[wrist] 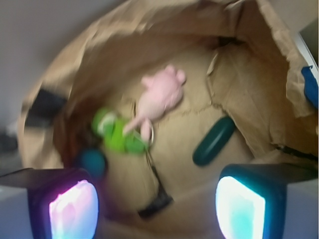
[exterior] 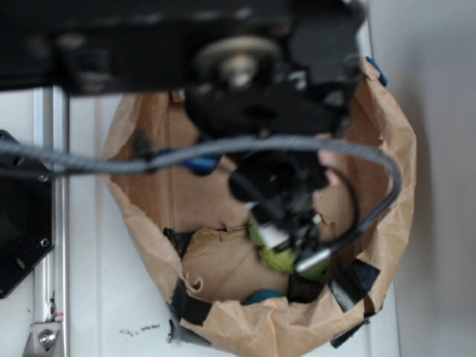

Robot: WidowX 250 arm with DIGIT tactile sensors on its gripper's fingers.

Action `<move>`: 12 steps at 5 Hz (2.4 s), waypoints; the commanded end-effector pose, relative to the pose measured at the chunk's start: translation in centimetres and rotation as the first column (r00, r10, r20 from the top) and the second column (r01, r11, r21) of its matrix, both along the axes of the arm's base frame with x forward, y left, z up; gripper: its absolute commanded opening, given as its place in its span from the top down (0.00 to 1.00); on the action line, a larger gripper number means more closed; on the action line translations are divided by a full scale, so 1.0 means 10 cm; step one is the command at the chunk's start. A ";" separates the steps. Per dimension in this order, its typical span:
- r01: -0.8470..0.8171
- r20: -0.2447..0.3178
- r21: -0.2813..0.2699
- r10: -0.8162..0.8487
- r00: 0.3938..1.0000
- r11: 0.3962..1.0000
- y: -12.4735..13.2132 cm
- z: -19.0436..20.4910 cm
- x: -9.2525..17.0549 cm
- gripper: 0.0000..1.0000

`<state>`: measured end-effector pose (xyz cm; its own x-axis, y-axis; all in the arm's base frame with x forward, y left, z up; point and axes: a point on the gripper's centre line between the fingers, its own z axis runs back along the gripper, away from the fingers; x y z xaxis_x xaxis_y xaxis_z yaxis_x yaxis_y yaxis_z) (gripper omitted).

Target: Grab the pink bunny.

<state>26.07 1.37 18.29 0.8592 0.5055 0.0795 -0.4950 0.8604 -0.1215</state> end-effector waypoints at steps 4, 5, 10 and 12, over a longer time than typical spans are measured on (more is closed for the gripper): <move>-0.234 0.121 0.003 0.232 0.965 0.972 0.20 -0.07 0.05 0.00; -0.250 0.136 0.076 0.238 0.962 0.965 0.20 -0.56 0.15 0.00; -0.098 0.127 -0.134 0.115 0.985 0.986 -0.08 -1.24 0.42 0.00; -0.063 0.077 -0.042 0.066 0.995 0.997 -0.40 -1.56 0.46 0.00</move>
